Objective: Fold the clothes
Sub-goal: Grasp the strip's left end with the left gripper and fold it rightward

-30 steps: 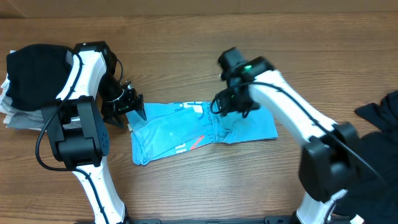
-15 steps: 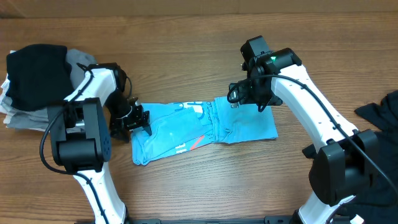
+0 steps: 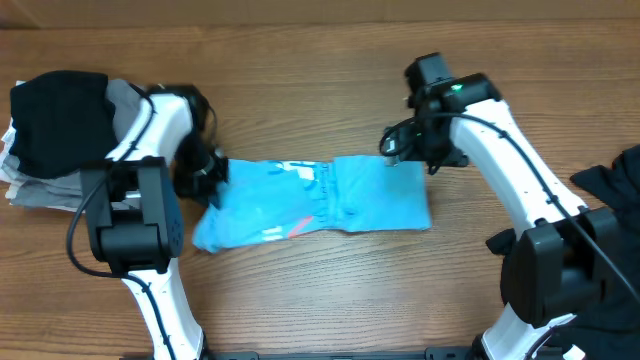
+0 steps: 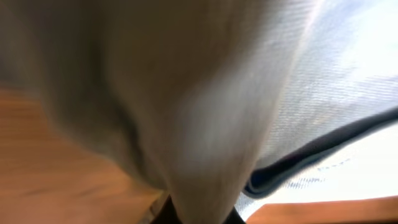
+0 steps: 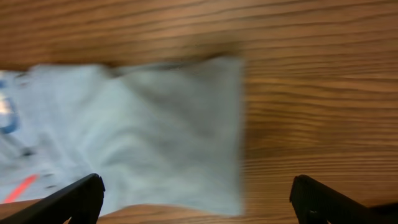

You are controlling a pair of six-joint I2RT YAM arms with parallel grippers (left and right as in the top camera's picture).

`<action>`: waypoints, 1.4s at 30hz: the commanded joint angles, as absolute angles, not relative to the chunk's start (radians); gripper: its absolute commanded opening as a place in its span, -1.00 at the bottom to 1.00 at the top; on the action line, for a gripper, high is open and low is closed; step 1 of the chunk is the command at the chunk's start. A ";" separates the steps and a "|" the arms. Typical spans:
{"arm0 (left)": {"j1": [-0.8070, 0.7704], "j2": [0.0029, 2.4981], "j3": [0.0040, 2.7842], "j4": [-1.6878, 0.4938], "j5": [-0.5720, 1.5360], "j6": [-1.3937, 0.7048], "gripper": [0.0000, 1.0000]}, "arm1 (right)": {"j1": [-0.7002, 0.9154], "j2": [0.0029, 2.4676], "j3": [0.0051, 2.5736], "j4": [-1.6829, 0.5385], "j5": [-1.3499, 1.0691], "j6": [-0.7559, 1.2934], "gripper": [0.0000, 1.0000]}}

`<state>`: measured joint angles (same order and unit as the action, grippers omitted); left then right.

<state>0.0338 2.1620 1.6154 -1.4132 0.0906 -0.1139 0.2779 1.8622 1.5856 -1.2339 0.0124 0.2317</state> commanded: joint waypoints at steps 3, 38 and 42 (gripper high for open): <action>0.129 2.161 1.897 -1.517 -0.078 -0.158 -0.92 | 0.149 1.855 1.598 -1.240 0.037 0.231 1.00; -0.586 2.186 2.121 -1.517 0.112 -0.325 -0.71 | 0.044 1.855 1.598 -1.290 0.036 0.202 1.00; -0.585 2.186 2.121 -1.563 0.041 -0.307 -0.68 | 0.044 1.855 1.598 -1.292 0.036 0.202 1.00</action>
<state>-0.5827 2.1742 2.1139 -1.5375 0.0959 -0.3153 0.0475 1.8622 1.5856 -1.2938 0.0307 0.2081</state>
